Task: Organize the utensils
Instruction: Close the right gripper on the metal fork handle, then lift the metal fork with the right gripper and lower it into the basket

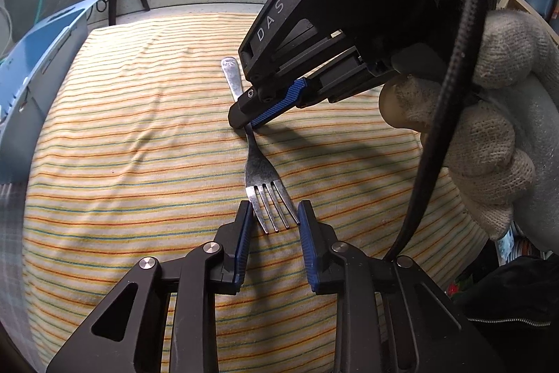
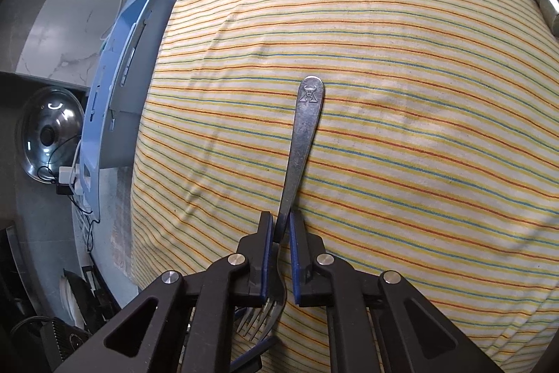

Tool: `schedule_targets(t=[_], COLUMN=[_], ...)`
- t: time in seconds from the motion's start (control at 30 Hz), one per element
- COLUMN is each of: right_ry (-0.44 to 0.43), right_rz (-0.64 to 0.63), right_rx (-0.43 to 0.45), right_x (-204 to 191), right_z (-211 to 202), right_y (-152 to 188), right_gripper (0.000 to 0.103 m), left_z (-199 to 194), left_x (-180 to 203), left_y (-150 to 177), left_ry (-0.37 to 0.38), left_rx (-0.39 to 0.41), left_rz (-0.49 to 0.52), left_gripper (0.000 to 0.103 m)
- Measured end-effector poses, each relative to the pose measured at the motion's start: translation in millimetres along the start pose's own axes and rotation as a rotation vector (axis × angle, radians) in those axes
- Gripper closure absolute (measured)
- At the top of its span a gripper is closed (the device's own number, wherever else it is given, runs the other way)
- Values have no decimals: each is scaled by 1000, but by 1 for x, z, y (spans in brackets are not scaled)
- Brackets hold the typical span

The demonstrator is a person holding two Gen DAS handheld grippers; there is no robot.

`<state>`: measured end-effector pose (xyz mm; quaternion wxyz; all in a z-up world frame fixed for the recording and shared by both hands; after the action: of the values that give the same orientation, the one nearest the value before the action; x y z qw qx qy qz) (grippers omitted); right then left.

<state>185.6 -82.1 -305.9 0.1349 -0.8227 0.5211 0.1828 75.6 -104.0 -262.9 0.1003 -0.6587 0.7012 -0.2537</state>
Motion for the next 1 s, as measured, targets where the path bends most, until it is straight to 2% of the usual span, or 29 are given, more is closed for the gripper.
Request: schedule_targets(t=[0.17,0.3,0.63,1.0], right_ry=[-19,-51,-59,-103], right_rz=[19,22,29,10], right_rx=[-1,-3,0,35], right_x=[-1,-8,-14,-40], right_z=[-2,-5,-3,-20], right_y=[-1,-3,-4,-12], right_gripper=[96,99,100,100], left_z=[-1,-7,-2,-24], left_x=[-4,-7,-13,-27], left_y=[-4,-7,-11,-22], left_ry=[8,17,30,23], left_rx=[8,23,12,54], left_rz=[-10,-16,-20,-25], left_gripper=[82,94,94,94])
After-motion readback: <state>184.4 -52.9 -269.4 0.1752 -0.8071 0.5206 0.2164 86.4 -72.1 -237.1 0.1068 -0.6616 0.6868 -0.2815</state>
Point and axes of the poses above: each gripper's, at about its wrist camera, not at the fingertips, and z roughly the way its jaws point, x to its right, y to its underside, the point moved 10 cm from there along z, roughly the way its jaws point, and after that the axes turned 3 degrees about -x, right-handed, at the moved point
